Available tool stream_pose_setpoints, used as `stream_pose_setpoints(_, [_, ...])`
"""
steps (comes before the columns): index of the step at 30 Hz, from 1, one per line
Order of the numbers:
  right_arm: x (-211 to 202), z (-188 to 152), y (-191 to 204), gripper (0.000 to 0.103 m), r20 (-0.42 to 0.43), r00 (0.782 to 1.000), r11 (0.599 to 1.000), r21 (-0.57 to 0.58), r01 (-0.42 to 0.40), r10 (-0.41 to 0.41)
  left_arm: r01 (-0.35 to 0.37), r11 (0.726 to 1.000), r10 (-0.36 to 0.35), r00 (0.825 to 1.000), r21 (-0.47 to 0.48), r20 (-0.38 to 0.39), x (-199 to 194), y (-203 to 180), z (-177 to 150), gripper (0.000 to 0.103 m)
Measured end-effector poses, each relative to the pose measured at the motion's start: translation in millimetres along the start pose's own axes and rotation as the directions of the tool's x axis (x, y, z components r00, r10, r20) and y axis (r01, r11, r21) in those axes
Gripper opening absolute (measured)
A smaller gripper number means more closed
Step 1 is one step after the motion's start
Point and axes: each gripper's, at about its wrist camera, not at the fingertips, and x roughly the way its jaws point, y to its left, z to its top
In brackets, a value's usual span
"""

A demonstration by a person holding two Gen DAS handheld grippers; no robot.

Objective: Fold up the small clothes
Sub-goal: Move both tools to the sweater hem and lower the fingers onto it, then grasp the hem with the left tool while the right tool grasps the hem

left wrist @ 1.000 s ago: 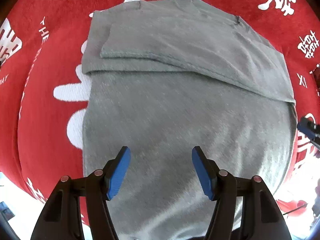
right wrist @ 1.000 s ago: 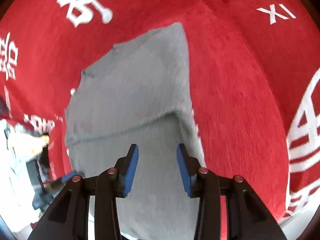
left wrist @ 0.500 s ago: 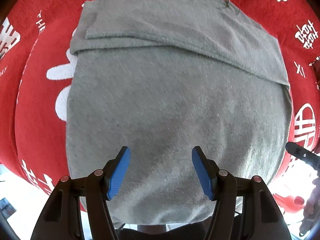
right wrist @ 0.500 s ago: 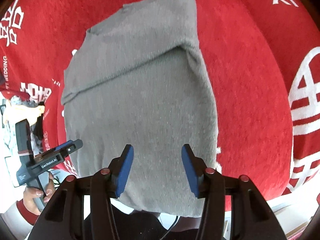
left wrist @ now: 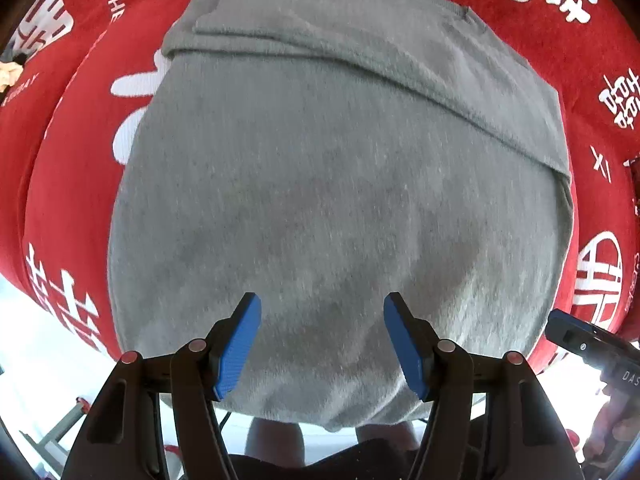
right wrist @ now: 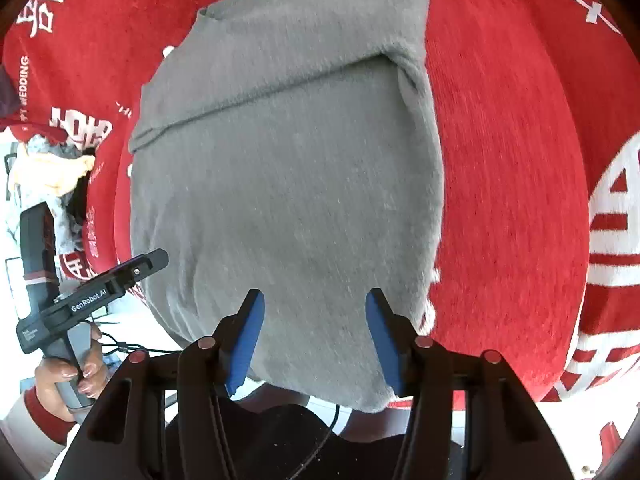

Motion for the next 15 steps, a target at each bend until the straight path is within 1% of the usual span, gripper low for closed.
stream_pose_setpoints(5, [3,-15,0,0.057,0.014,1.000,1.000,0.018,0.008,-0.008,-0.011,0.999,0.011,1.000,0.049,0.013,0,-1,-31,0.065])
stream_pose_setpoints(8, [5,-27,6,0.057,0.031,0.999,1.000,0.019,0.018,-0.018,0.000,0.998,-0.002,1.000,0.059,0.024,-5,12,-52,0.065])
stream_pose_setpoints(12, [13,-53,13,0.057,0.044,0.999,1.000,0.015,0.014,-0.015,0.018,0.998,-0.020,0.999,0.054,0.049,-13,42,-86,0.065])
stream_pose_setpoints(14, [19,-71,11,0.057,0.043,0.999,0.999,0.031,0.016,-0.018,0.032,0.998,-0.034,0.998,0.052,0.051,-14,65,-108,0.065])
stream_pose_setpoints(15, [21,-77,8,0.057,0.040,0.999,0.999,0.043,0.021,-0.023,0.037,0.998,-0.040,0.998,0.052,0.050,-13,74,-112,0.065])
